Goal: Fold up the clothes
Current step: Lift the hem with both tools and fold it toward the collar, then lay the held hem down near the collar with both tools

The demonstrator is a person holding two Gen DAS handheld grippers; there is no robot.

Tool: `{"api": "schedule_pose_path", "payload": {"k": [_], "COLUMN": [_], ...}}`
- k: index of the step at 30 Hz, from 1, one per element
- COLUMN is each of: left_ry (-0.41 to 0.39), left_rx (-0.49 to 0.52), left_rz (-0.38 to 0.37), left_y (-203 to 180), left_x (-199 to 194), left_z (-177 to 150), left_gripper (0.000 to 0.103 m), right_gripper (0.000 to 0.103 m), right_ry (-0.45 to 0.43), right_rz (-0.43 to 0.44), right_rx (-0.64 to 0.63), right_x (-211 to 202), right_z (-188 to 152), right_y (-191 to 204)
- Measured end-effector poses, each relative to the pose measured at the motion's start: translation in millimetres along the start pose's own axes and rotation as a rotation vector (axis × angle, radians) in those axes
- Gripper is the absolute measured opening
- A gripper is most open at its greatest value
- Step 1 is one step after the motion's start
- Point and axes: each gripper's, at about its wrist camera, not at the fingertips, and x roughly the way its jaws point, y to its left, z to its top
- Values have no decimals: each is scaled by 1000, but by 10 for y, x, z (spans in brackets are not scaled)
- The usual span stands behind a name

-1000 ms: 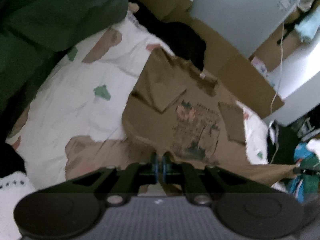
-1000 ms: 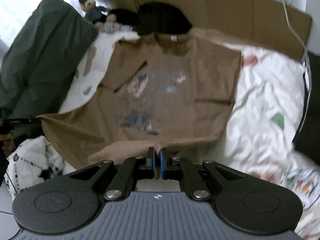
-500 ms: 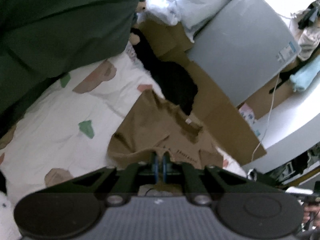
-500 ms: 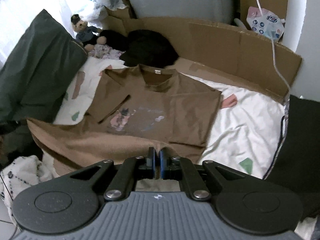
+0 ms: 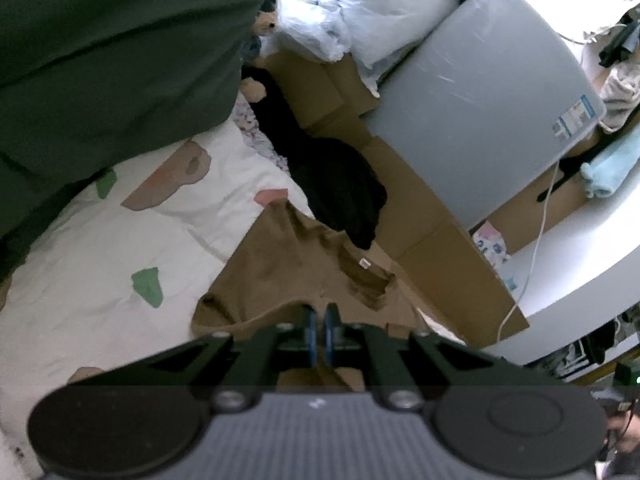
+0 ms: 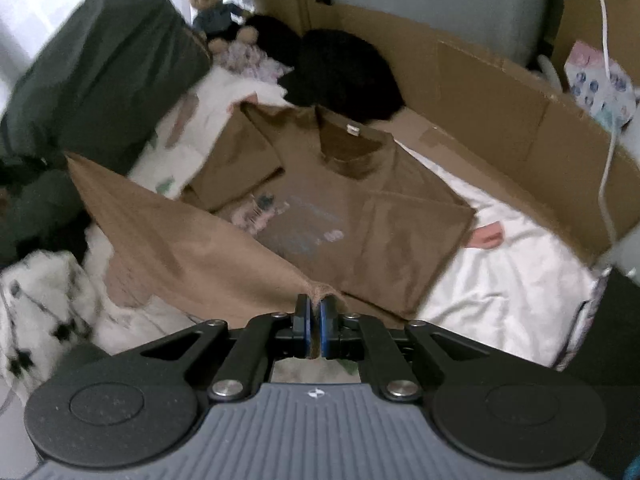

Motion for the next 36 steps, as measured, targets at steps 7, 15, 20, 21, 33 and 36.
{"api": "schedule_pose_path", "payload": {"k": [7,15,20,21,33,36], "left_ry": [19,-24,-35,-34,-8,-4], "left_rx": [54,30,-10,-9,10,12], "left_rz": [9,-24,-52,-54,-69,-54], "left_y": [-93,-9,116,122,388,424], "left_x": [130,255,649,688,1933,2098], "left_z": [65,133,268,288,695,731], "left_gripper": [4,5,5,5,4,5], "right_gripper": [5,5,5,5,5,5], "right_ry": [-94,-172,-195,-196,-186,-186], "right_rz": [74,86,81,80,34,15], "right_rx": [23,154,243,261,422,427], "right_x": [38,171,334,397,1255,1406], "right_z": [-281,-391,-370,-357,-177,-128], "right_y": [-73,-442,-780,-856,-1524,-1603]}}
